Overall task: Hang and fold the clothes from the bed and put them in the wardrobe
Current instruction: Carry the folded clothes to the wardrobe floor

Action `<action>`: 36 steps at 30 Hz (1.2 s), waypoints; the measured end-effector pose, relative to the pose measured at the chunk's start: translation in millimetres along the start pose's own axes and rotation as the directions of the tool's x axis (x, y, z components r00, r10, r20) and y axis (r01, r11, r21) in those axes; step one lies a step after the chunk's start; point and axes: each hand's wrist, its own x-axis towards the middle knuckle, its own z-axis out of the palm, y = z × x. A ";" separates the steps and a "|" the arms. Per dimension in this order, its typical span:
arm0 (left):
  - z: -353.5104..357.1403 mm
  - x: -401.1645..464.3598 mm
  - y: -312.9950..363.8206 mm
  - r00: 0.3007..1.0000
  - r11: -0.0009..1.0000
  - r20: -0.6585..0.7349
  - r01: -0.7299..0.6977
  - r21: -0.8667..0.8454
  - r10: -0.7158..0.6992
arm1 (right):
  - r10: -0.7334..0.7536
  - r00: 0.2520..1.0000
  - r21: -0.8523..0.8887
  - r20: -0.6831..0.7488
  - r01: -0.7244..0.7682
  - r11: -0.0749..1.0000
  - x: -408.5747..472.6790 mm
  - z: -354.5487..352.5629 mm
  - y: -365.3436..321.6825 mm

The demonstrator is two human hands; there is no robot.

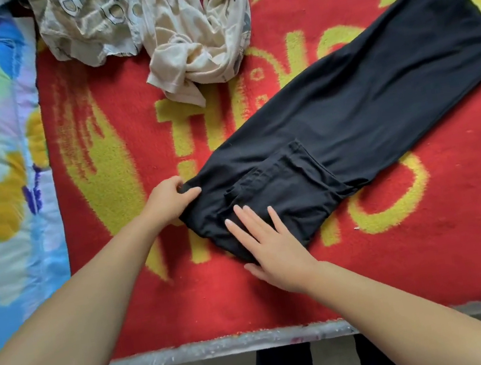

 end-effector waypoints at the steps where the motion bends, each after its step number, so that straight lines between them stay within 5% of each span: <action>1: -0.9 0.0 -0.4 0.997 0.999 0.076 0.006 -0.053 -0.002 | 0.053 0.997 -0.029 0.053 -0.051 0.998 -8.6 5.0 0.3; 5: -10.5 -3.9 11.4 0.955 0.935 0.296 0.133 -0.328 -0.032 | 0.217 0.955 -0.107 0.201 -0.199 0.974 -23.1 14.2 2.3; 8: -27.3 -0.7 32.5 0.913 0.861 0.407 0.226 -0.455 -0.024 | 0.257 0.956 0.118 0.139 -0.274 0.954 -11.0 2.6 -0.3; 9: -32.4 1.0 43.6 0.900 0.850 0.436 0.237 -0.471 -0.009 | 0.290 0.950 0.329 0.118 -0.313 0.891 -7.7 -6.7 -0.2; 12: -38.5 9.1 90.7 0.889 0.799 0.458 0.264 -0.540 0.016 | 0.502 0.862 0.820 0.066 -0.334 0.465 -11.8 -46.9 16.0; 14: -36.0 16.4 132.0 0.890 0.706 0.456 0.330 -0.627 -0.011 | 0.667 0.745 0.913 0.016 -0.282 0.293 -26.1 -69.9 41.3; 18: -15.5 29.6 217.9 0.891 0.460 0.454 0.402 -0.792 0.002 | 0.847 0.531 0.963 -0.022 -0.217 0.161 -46.0 -98.0 104.6; 20: 1.8 34.8 248.6 0.907 0.501 0.418 0.341 -0.795 0.046 | 0.909 0.417 0.951 -0.008 -0.278 0.137 -45.5 -100.3 135.3; 23: 29.6 43.5 258.9 0.985 0.822 0.134 -0.013 -0.569 0.109 | 0.973 0.198 0.865 -0.116 -0.461 0.197 -46.7 -97.1 158.5; 24: 34.6 44.7 250.7 0.971 0.906 -0.035 -0.235 -0.353 0.238 | 0.949 0.197 0.789 -0.246 -0.528 0.314 -46.5 -96.4 155.5; 25: 37.2 43.6 238.5 0.887 0.882 -0.121 -0.458 -0.110 0.445 | 0.888 0.273 0.688 -0.370 -0.562 0.460 -44.1 -93.3 146.2; 27: 41.2 44.0 205.5 0.612 0.584 0.032 -0.768 0.264 0.790 | 0.714 0.553 0.482 -0.430 -0.527 0.699 -34.0 -80.0 115.7; 29: 42.3 46.1 174.8 0.421 0.201 0.369 -0.839 0.505 0.829 | 0.585 0.764 0.268 -0.272 -0.524 0.808 -21.2 -58.7 85.8; 31: 44.2 50.5 156.8 0.461 -0.025 0.586 -0.772 0.635 0.666 | 0.599 0.794 0.100 -0.099 -0.591 0.800 -10.8 -39.3 74.4; 34: 44.3 60.6 154.9 0.598 -0.034 0.554 -0.662 0.749 0.579 | 0.678 0.734 0.047 -0.016 -0.677 0.734 1.2 -33.2 89.7; 36: 44.2 63.8 164.8 0.619 -0.025 0.532 -0.638 0.770 0.578 | 0.685 0.728 0.048 0.029 -0.685 0.727 4.0 -41.0 99.1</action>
